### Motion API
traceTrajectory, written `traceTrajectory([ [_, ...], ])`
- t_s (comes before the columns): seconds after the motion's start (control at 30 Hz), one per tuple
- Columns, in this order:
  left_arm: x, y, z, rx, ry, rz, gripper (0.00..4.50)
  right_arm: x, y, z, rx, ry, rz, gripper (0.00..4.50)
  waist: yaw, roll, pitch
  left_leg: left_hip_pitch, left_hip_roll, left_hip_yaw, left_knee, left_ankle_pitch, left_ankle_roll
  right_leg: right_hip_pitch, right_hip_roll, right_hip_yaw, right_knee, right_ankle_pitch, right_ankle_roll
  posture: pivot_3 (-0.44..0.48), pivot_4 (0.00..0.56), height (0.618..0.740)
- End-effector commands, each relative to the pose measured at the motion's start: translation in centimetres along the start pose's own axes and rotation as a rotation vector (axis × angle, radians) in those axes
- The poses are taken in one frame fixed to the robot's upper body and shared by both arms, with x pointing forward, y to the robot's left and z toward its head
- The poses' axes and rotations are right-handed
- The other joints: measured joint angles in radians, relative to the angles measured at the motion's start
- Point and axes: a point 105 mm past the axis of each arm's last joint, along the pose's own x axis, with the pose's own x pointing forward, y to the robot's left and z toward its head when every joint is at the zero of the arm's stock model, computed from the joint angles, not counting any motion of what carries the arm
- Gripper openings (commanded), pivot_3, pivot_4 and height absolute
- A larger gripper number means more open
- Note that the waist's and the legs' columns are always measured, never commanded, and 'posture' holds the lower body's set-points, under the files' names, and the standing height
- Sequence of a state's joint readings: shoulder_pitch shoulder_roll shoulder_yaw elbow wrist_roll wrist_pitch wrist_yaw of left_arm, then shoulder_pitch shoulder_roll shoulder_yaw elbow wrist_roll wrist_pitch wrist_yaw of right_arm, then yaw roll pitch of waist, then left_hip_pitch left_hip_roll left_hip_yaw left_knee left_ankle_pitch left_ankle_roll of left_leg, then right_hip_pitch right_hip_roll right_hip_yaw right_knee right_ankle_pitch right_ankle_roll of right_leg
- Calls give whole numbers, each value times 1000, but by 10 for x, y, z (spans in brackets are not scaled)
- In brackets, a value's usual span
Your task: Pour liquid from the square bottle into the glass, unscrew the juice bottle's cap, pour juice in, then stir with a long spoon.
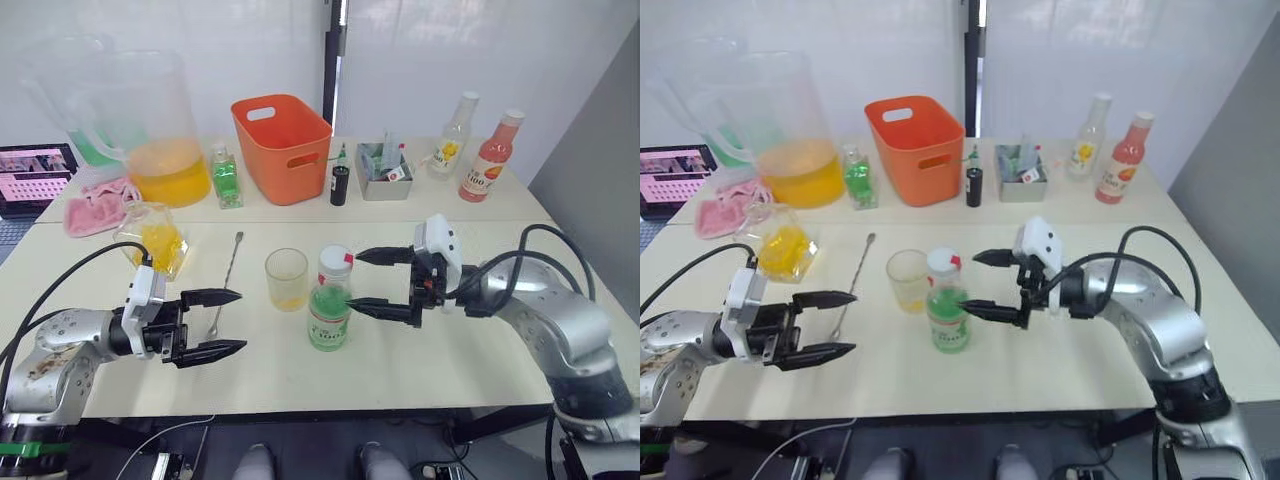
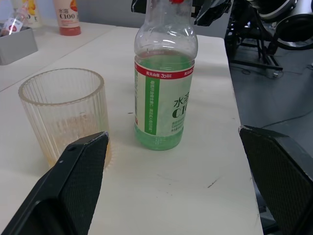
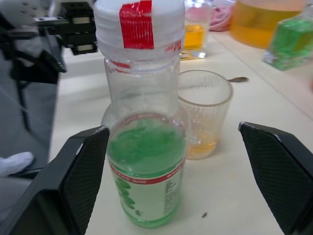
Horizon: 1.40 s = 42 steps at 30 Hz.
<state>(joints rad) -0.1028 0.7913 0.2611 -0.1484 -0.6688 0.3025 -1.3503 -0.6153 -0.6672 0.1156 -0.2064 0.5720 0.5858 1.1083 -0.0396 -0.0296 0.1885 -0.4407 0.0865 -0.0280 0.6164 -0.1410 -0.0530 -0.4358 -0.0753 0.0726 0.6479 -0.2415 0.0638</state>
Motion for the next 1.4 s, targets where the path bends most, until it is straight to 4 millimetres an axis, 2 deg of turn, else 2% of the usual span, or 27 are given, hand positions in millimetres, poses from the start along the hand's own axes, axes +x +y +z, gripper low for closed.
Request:
traceTrajectory([
  [0.03,-6,-3,14,53,-16,42,4500,2,0,12,-59,-34,114,4472,-1,0,0,0,0,0,0,0,0,0,0,0,0,1,1,0,150,703],
  [0.2,-10,-11,17,60,-21,87,4500,12,0,20,-73,-55,243,4472,-3,0,0,0,0,0,0,0,0,0,0,0,0,1,1,0,150,703],
  [0.33,-12,-13,18,59,-19,108,4500,19,-3,27,-86,-75,280,4472,-1,0,0,0,0,0,0,0,0,0,0,0,0,1,1,0,150,703],
  [0.53,-11,-14,18,62,-18,126,4500,29,-6,26,-100,-71,317,4472,0,0,0,0,0,0,0,0,0,0,0,0,0,1,1,0,150,703],
  [0.6,-11,-14,19,63,-15,129,4500,32,-6,25,-106,-70,330,3944,-1,0,0,0,0,0,0,0,0,0,0,0,0,1,1,0,150,703],
  [0.8,-10,-16,19,65,-5,127,4500,34,-4,22,-123,-69,346,1908,1,0,0,0,0,0,0,0,0,0,0,0,0,1,1,0,150,703],
  [0.87,-10,-15,19,66,-4,125,4500,33,-3,21,-124,-72,344,1395,0,0,0,0,0,0,0,0,0,0,0,0,0,1,1,0,150,703],
  [1.1,-4,-14,19,64,-13,102,4500,24,3,27,-120,-87,317,1306,4,0,0,0,0,0,0,0,0,0,0,0,0,1,1,0,150,703],
  [1.23,1,-10,20,77,-33,92,4500,25,14,40,-130,-111,255,1306,6,0,0,0,0,0,0,0,0,-1,0,0,0,1,1,0,150,703],
  [1.33,3,-8,17,65,-38,60,4500,30,15,42,-63,-96,91,1306,4,0,0,0,0,0,0,0,0,-1,0,0,1,1,1,0,150,703],
  [1.4,3,-5,16,62,-40,51,4500,31,23,43,-39,-99,53,1306,4,0,0,0,0,0,-1,0,0,-1,0,0,1,1,1,0,150,703],
])
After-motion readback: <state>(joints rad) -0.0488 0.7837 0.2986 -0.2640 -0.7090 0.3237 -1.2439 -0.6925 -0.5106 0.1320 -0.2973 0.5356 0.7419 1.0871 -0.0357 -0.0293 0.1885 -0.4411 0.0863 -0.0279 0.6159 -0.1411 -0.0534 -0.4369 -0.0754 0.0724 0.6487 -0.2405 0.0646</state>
